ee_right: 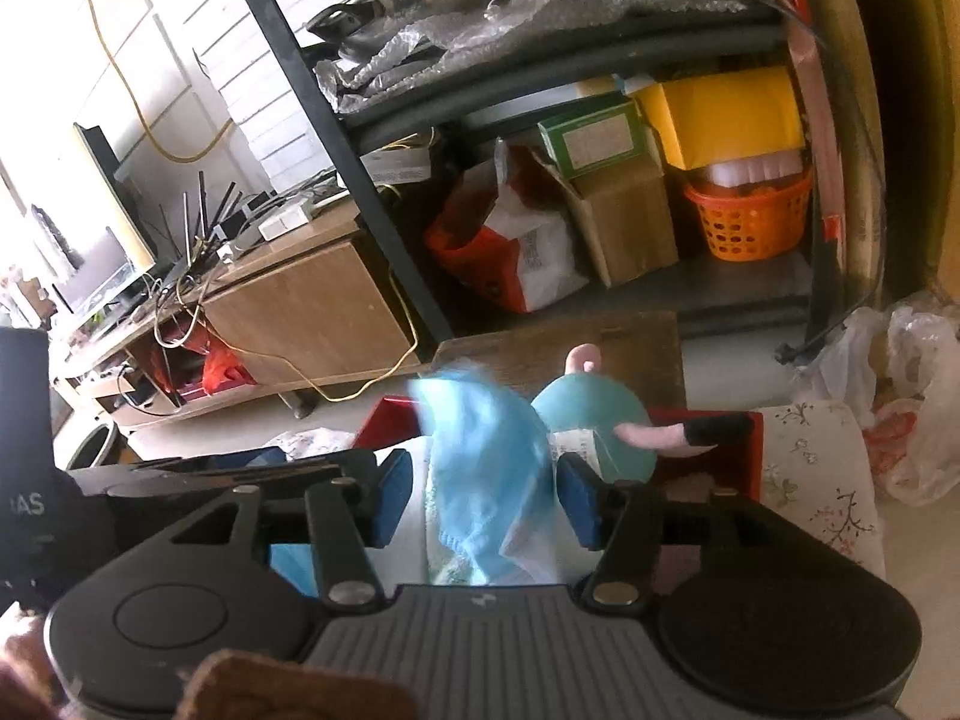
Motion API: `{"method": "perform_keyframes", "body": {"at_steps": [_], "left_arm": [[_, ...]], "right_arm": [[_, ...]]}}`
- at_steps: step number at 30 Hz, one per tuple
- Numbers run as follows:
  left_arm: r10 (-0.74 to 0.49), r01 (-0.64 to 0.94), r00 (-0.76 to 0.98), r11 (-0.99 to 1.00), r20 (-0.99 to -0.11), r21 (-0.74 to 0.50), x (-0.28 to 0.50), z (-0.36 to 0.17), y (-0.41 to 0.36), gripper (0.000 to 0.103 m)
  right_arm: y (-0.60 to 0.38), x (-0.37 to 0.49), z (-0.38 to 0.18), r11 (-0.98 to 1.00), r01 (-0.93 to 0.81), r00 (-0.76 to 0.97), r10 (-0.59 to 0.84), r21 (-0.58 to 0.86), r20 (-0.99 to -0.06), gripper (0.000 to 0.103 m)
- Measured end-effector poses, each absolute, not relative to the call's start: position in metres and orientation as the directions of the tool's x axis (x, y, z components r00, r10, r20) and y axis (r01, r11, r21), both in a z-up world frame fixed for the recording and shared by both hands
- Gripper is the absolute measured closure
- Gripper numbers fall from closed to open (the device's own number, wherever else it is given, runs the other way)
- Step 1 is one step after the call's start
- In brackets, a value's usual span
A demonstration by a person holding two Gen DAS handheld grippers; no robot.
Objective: Organize soft objects
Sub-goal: 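Lift and carry the masks over the red box with both tools, then open the left tool to drop its mask while the right tool releases its mask into the box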
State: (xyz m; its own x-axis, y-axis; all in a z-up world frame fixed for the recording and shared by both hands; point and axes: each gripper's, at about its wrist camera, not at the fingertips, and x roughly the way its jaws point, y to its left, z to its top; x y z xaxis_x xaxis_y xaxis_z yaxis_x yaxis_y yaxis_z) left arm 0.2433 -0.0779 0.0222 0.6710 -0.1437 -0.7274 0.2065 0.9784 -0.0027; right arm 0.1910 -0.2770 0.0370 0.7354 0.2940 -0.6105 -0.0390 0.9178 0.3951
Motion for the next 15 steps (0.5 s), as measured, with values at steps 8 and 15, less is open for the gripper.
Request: {"method": "perform_keyframes", "body": {"at_steps": [8,15], "left_arm": [[-0.138,0.209,0.676,0.978,-0.724,0.009,0.237,0.027,-0.077,0.032],[-0.147,0.216,0.685,0.976,-0.713,0.007,0.228,0.035,-0.078,0.032]], "right_arm": [[-0.282,0.189,0.037,0.923,-0.004,0.741,0.261,0.384,-0.619,0.078],[-0.28,0.181,0.049,0.931,0.0,0.757,0.238,0.365,-0.608,0.078]]}}
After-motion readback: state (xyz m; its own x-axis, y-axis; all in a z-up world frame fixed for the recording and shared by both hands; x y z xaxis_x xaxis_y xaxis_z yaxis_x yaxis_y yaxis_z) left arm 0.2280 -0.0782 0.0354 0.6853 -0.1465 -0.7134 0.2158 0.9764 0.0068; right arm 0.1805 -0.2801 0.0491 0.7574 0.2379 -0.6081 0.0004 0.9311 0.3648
